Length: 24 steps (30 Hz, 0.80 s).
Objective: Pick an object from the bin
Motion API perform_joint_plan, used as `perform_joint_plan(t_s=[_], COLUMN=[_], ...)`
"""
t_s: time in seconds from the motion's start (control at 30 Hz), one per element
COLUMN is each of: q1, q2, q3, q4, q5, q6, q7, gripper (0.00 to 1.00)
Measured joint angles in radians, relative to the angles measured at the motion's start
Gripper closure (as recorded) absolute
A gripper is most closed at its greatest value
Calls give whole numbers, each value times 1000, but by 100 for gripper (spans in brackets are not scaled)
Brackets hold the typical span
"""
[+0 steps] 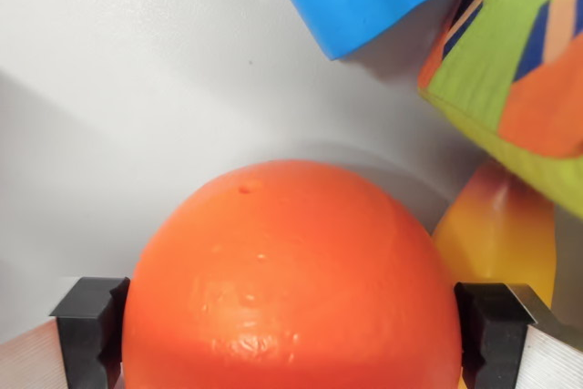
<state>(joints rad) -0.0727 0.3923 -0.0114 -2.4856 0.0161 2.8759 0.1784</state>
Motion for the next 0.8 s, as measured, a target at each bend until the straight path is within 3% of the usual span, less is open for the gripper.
perform_joint_plan(t_s=[0.43,0.8], q1=[0,1], q2=[-9,-76], q3=[0,-1], q4=[-2,-15], q5=[0,0], q6=[-7,-58], q7=[0,0], gripper=[100,100])
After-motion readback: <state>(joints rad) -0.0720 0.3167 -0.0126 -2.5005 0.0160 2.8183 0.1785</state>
